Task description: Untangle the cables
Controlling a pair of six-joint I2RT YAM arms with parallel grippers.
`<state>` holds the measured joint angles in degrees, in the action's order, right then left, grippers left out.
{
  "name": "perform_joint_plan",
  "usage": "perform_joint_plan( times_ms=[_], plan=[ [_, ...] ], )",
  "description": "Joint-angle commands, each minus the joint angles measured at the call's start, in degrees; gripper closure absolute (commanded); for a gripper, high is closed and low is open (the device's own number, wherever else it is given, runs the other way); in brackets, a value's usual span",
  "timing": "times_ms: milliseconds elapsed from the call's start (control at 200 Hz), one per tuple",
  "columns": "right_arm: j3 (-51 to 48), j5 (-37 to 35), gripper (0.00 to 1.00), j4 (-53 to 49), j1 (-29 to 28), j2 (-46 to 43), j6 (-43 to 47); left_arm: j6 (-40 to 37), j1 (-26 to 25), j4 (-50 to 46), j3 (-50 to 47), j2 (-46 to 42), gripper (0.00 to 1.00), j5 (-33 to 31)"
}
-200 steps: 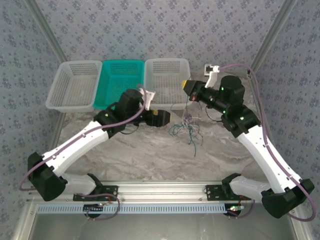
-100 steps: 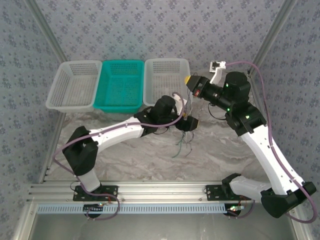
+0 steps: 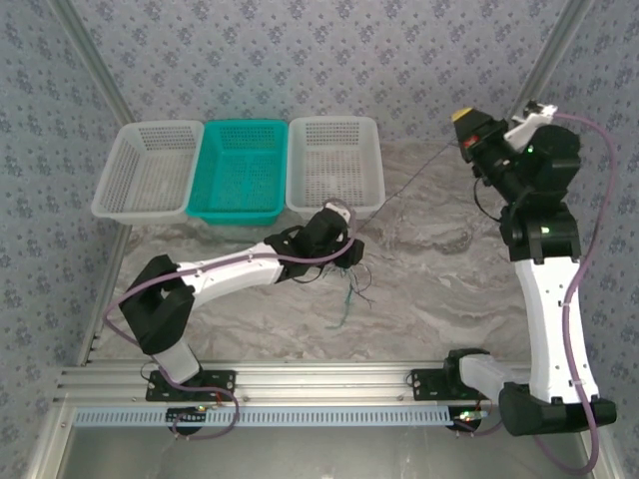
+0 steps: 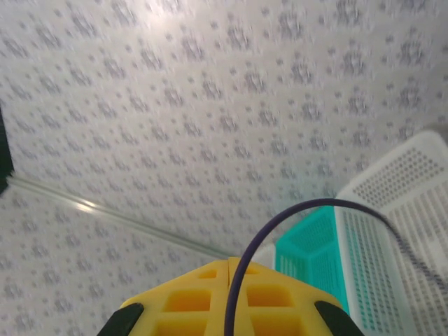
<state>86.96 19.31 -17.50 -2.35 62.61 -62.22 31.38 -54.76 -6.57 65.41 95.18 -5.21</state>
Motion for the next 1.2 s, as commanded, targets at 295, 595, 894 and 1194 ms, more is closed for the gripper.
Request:
perform_joint_plan(
  times_ms=[295, 595, 894, 1194],
  plan=[
    [8.4, 0.4, 1.00, 1.3, 2.5, 1.9, -1.6, 3.5, 0.8, -5.8, -9.7, -8.0, 0.48, -7.8],
    [23.5, -0.4, 1.00, 5.2, 5.2, 9.8, -5.6, 3.2, 2.5, -4.7, -13.5, -5.4, 0.38, -9.5],
    [37.1, -0.6, 1.00, 8.0, 4.6, 19.7, -9.6, 5.8, 6.3, 4.7, -18.6, -3.5, 0.32, -6.2],
    [49.2, -1.3, 1.00, 8.7, 4.0, 28.8, -11.0, 3.5, 7.9, 6.5, -19.0, -4.4, 0.18, -2.3]
  ],
)
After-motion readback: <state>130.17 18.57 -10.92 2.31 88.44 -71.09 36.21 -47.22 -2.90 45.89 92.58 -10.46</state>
